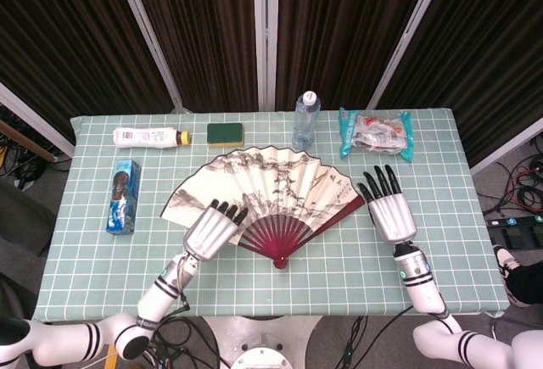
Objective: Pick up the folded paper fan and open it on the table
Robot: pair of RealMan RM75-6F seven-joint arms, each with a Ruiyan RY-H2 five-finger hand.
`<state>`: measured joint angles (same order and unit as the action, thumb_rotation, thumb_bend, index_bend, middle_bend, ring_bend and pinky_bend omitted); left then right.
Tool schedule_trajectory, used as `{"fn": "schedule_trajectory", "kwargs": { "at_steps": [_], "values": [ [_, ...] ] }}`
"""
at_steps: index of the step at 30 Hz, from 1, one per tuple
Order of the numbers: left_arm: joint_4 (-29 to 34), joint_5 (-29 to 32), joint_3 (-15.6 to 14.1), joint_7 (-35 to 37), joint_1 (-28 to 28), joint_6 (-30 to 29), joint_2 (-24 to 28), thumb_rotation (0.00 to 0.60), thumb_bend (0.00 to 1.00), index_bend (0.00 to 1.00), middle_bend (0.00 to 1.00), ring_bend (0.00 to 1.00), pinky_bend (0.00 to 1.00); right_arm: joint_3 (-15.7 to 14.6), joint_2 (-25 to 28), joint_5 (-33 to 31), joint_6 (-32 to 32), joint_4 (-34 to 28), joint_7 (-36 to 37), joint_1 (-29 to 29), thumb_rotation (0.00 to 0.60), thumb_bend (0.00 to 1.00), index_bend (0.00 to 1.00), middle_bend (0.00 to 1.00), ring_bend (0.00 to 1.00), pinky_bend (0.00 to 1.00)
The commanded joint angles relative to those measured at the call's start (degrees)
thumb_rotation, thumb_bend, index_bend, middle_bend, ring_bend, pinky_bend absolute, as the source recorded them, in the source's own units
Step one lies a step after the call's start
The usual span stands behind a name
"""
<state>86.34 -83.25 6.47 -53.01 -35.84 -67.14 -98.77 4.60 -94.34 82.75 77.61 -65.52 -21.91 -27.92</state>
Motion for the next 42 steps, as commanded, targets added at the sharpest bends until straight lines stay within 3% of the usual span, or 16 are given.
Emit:
{"fn": "schedule_trajectory", "kwargs": {
  "at_steps": [1,8,13,20,24,27,30,37,42],
  "values": [
    [5.93,8.87,1.78,-0.09,-0.68,6.28,1.55,0.600,0.00,0.13,0.27,0.27,0.46,0.12,1.92,-1.89,-2.56,-2.93,-0.82,0.53,0.600,0.46,0.15,0.10,0.00,0.00],
    [10.07,18.28,4.30,6.17,-3.33,13.58,4.59,0.600,0.00,0.08,0.12,0.02,0.20,1.36,6.06,-4.45,-5.24,-9.33,-0.11,1.06,0.600,0.34,0.08,0.05,0.00,0.00],
    [12.08,22.20,6.59,16.99,-5.63,21.00,8.24,0.600,0.00,0.05,0.07,0.00,0.11,2.03,9.46,-5.90,-6.17,-13.02,1.51,1.87,0.600,0.31,0.07,0.04,0.00,0.00],
    [11.73,19.67,7.98,31.21,-7.77,28.12,11.70,0.568,0.00,0.04,0.06,0.00,0.07,2.88,13.90,-7.78,-6.97,-16.54,4.28,3.13,0.600,0.17,0.06,0.03,0.00,0.00],
    [8.04,16.89,5.92,26.89,-9.10,24.73,10.32,0.551,0.00,0.03,0.06,0.00,0.07,3.22,15.71,-8.45,-6.99,-17.83,6.07,3.90,0.600,0.11,0.06,0.03,0.00,0.00],
    [8.79,18.07,6.13,28.63,-9.20,23.69,10.53,0.545,0.00,0.02,0.06,0.00,0.07,3.21,17.02,-8.22,-6.44,-18.50,7.32,4.62,0.600,0.09,0.06,0.03,0.00,0.00],
    [10.24,16.86,6.56,30.89,-7.41,19.36,12.45,0.586,0.00,0.02,0.06,0.00,0.07,2.90,19.39,-7.79,-6.34,-19.51,10.06,5.61,0.600,0.09,0.06,0.03,0.00,0.00],
    [12.67,14.35,5.86,36.84,3.40,2.49,21.79,0.600,0.00,0.07,0.09,0.03,0.08,1.31,28.44,-1.96,-5.23,-21.01,29.96,8.89,0.600,0.27,0.07,0.11,0.00,0.00],
    [8.91,12.60,3.43,41.96,11.58,-7.00,26.79,0.600,0.00,0.15,0.13,0.06,0.11,-0.07,31.35,1.80,-1.43,-19.48,37.79,11.57,0.600,0.30,0.10,0.13,0.00,0.00]
  ]
}}
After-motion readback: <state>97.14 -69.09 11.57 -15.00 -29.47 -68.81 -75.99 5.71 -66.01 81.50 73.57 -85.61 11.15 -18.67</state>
